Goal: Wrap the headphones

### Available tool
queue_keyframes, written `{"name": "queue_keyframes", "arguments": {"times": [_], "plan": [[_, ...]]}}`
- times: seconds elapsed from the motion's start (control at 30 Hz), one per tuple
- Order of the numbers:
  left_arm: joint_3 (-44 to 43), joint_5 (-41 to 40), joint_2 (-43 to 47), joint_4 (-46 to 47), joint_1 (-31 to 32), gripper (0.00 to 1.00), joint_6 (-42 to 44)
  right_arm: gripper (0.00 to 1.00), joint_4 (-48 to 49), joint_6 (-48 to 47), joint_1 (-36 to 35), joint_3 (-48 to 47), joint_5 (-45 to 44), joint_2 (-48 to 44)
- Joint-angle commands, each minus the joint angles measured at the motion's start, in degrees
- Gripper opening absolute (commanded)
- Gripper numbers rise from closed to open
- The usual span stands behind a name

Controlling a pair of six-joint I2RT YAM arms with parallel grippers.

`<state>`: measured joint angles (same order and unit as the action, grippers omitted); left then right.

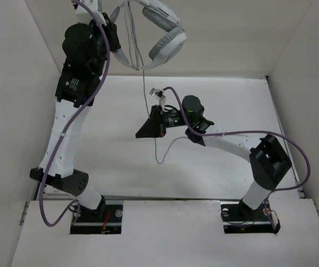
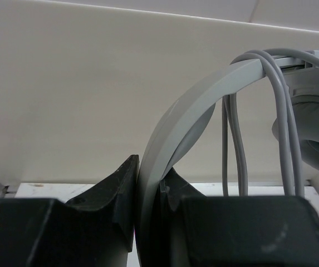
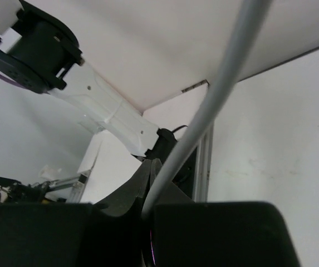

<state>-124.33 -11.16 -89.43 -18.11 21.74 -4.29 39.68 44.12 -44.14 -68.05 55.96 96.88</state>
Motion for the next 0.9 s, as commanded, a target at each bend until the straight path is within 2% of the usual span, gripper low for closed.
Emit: {"name": "queue_keyframes", "arguments": {"times": [0.0,0.23,0.43,0.63,0.87], "plan": [[-0.21,-7.11,1.28,12.3,0.45,0.0,1.56,0.03,-6.96,-7.1,-1.86,-4.36,1.17,-1.87],[1.72,-12.3,-0.04,16.87,0.63,0.0,7.54,0.0,-32.0,-26.86,-6.35,-11.65,-5.24,-3.45],[7.77,-15.29,1.36,20.74,-1.12,0.0,12.72,0.0,-50.47,-46.63,-7.23,-19.3,-23.23,-5.91],[14.64,-16.18,2.94,21.89,-3.41,0.0,15.19,0.0,-60.15,-64.74,-6.79,-26.86,-42.13,-8.46],[22.72,-15.65,4.35,21.36,-1.13,0.0,17.74,0.0,-63.32,-78.12,-6.26,-33.46,-54.81,-10.48]]}}
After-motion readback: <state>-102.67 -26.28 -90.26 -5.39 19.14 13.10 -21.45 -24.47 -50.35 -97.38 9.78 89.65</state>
